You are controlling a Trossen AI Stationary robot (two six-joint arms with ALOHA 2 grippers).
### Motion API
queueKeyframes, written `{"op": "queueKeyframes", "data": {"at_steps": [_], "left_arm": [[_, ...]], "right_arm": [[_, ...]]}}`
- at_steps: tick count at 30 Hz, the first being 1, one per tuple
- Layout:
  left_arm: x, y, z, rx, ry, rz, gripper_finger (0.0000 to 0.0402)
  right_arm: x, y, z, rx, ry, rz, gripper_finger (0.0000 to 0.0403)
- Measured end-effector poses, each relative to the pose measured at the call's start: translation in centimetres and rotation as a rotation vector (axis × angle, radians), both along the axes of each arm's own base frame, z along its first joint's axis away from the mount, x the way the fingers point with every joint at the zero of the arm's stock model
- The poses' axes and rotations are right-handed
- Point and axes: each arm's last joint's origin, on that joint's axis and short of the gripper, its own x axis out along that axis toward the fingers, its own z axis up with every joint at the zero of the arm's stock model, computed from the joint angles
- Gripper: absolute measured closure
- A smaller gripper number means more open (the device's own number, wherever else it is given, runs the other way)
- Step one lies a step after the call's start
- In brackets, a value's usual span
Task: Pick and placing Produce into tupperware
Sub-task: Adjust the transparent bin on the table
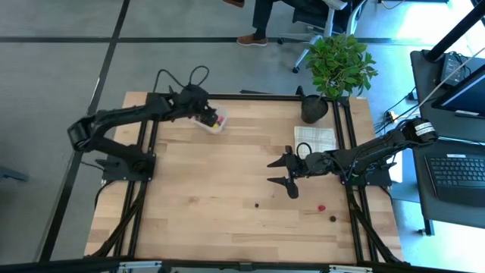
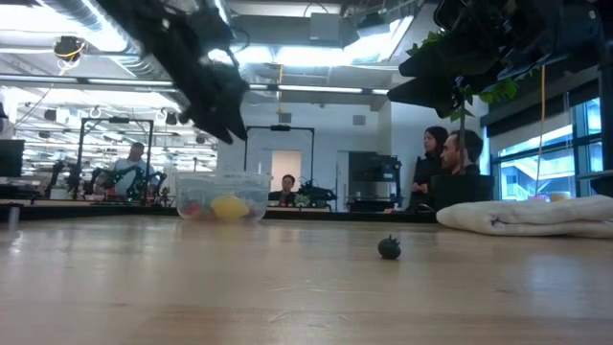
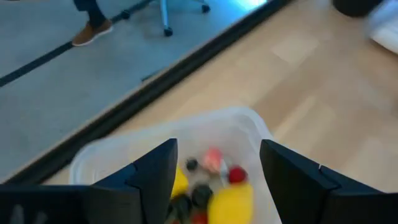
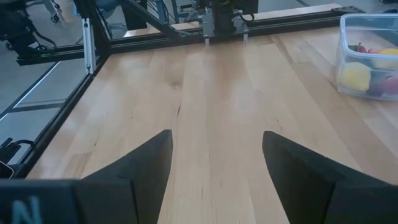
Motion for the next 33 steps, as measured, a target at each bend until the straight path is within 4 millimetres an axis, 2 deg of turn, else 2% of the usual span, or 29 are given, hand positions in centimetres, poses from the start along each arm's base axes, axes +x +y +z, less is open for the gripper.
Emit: {"op": "queueKeyframes", "data": {"at_steps": [4, 11, 16, 25, 33], "left_arm": [[-0.5, -2.9, 0.6, -0.048, 0.045, -0.077, 0.0183], [-0.5, -8.5, -0.8, -0.153, 0.204, -0.272, 0.0178], [-0.1, -10.8, -1.6, -0.158, 0.276, -0.326, 0.0182], [1.5, -10.0, -4.0, -0.117, 0.366, -0.243, 0.0178], [3.0, -7.0, -5.7, -0.079, 0.344, -0.194, 0.0183]], "right_arm": [[0.0, 0.0, 0.0, 0.001, 0.001, 0.0, 0.0151], [0.0, 0.0, -0.1, -0.001, 0.008, 0.0, 0.0151], [-0.1, 0.0, -0.2, -0.003, 0.018, 0.0, 0.0151], [-0.1, 0.0, -0.2, 0.0, 0.022, -0.001, 0.0151], [-0.1, 0.0, -0.2, -0.003, 0.025, -0.001, 0.0151]]}}
